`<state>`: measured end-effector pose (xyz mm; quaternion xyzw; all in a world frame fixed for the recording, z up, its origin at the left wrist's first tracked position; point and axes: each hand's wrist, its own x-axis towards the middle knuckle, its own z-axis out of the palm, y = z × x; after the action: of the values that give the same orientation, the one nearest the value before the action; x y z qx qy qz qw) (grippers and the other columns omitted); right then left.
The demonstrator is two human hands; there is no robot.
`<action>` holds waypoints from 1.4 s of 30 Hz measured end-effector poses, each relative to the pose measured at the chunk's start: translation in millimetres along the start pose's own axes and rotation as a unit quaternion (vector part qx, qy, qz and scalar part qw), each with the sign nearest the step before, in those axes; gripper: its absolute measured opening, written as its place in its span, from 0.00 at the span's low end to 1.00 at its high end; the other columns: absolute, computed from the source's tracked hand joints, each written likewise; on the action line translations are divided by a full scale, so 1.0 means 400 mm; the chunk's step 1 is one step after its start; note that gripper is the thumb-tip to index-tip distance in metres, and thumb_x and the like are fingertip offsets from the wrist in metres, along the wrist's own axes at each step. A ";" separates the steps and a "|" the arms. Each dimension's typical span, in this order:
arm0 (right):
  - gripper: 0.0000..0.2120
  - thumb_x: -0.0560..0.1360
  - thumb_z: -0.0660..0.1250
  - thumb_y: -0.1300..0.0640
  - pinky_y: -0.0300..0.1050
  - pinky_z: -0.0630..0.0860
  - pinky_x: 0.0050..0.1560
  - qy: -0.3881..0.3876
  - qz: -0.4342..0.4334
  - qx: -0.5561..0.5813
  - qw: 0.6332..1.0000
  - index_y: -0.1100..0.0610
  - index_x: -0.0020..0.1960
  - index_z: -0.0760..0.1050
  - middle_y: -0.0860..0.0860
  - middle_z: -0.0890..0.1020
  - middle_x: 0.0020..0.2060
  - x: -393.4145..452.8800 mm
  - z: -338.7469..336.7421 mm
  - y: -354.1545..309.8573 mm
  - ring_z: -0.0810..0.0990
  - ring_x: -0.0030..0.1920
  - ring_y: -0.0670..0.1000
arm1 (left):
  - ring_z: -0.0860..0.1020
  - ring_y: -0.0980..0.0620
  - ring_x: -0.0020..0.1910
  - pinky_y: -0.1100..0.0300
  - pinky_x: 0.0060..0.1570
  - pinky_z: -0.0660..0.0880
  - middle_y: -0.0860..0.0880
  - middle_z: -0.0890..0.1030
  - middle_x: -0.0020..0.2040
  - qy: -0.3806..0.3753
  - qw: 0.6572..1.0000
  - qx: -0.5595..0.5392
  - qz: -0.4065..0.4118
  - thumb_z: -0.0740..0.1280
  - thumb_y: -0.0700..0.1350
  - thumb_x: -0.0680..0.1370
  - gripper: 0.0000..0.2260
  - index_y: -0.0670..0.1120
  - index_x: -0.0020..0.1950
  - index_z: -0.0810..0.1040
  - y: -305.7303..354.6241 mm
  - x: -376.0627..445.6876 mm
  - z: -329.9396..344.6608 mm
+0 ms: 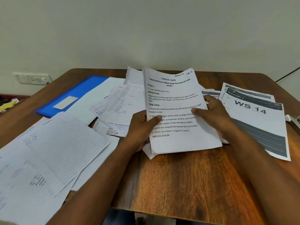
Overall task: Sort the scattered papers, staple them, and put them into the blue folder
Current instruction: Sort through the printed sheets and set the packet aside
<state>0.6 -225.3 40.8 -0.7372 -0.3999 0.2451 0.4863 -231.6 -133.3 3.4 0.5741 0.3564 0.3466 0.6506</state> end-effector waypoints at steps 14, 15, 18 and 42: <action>0.35 0.71 0.80 0.45 0.52 0.78 0.58 0.053 0.085 -0.010 0.995 0.57 0.71 0.72 0.54 0.83 0.57 -0.070 -0.020 -0.011 0.83 0.56 0.57 | 0.87 0.40 0.56 0.40 0.56 0.84 0.41 0.87 0.58 -0.031 0.998 -0.048 -0.004 0.71 0.39 0.82 0.11 0.38 0.65 0.81 0.012 -0.017 -0.009; 0.28 0.72 0.79 0.50 0.56 0.81 0.59 0.002 0.121 0.099 0.988 0.59 0.68 0.76 0.57 0.86 0.56 -0.061 -0.032 -0.002 0.86 0.54 0.59 | 0.86 0.39 0.57 0.39 0.58 0.83 0.41 0.87 0.58 -0.036 0.998 -0.048 -0.007 0.71 0.39 0.82 0.12 0.38 0.65 0.81 0.013 -0.019 -0.006; 0.18 0.76 0.72 0.64 0.66 0.80 0.62 -0.100 0.154 0.240 0.953 0.62 0.66 0.80 0.61 0.86 0.58 -0.059 -0.041 0.022 0.85 0.58 0.64 | 0.86 0.39 0.57 0.35 0.59 0.81 0.42 0.87 0.58 -0.040 0.998 -0.041 -0.011 0.71 0.40 0.82 0.11 0.40 0.64 0.82 0.017 -0.026 0.001; 0.20 0.78 0.67 0.72 0.54 0.85 0.50 -0.020 0.128 0.333 0.934 0.63 0.68 0.78 0.61 0.84 0.61 -0.035 -0.023 0.051 0.87 0.48 0.55 | 0.88 0.38 0.41 0.51 0.32 0.84 0.41 0.86 0.53 0.076 0.996 -0.002 0.053 0.81 0.36 0.71 0.14 0.42 0.52 0.82 0.029 -0.159 -0.033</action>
<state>7.0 -246.0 25.5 -0.5733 -0.2071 0.4390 0.6601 -275.9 -180.2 17.8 0.5627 0.3728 0.4238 0.6040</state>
